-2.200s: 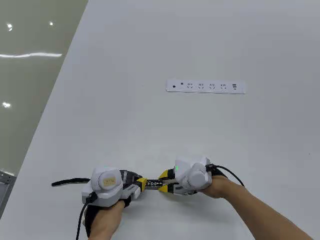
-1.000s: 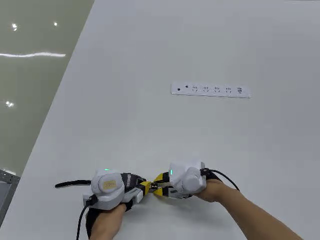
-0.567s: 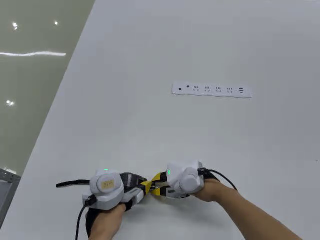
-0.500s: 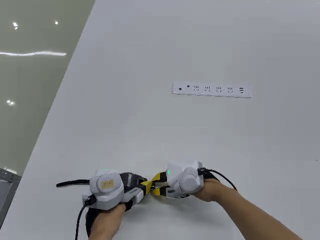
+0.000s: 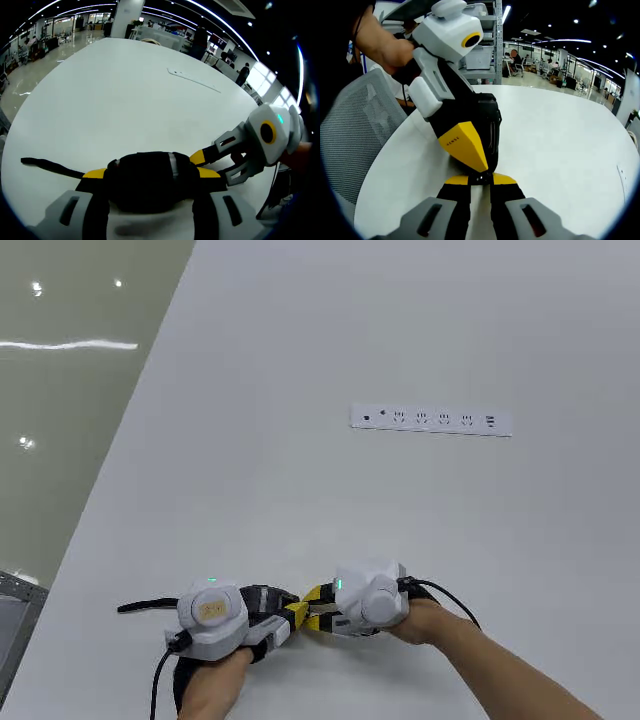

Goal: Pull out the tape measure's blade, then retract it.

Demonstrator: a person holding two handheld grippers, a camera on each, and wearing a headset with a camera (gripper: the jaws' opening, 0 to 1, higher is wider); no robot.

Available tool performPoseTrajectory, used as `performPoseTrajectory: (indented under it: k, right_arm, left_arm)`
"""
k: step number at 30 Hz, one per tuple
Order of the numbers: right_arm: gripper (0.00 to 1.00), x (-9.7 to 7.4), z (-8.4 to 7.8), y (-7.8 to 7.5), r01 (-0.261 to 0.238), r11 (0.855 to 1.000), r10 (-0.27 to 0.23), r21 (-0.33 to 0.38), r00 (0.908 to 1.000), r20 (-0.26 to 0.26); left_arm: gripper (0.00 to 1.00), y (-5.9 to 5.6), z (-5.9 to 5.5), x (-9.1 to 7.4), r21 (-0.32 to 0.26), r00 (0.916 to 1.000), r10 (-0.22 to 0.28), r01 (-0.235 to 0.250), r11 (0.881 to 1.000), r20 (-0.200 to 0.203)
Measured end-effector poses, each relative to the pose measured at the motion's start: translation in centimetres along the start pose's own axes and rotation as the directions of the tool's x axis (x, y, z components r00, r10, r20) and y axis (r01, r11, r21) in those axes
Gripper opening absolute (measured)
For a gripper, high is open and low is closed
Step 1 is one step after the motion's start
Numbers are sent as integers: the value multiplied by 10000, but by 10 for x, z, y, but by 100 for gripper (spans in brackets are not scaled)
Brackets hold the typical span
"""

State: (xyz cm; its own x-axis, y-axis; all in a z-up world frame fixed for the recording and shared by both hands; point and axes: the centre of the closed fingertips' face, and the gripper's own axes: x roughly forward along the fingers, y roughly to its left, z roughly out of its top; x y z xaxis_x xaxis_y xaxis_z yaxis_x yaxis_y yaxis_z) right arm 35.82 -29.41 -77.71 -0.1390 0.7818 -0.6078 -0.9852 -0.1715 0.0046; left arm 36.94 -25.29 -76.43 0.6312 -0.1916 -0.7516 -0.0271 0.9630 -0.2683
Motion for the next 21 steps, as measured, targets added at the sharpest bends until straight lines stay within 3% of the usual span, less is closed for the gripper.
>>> performPoseTrajectory:
  k: [21]
  right_arm:
    - [14,0,0,-1,260,9981,-265,565,9996,96]
  left_arm:
    - [67,-1,-2,2,-236,9996,-251,248,9994,-158]
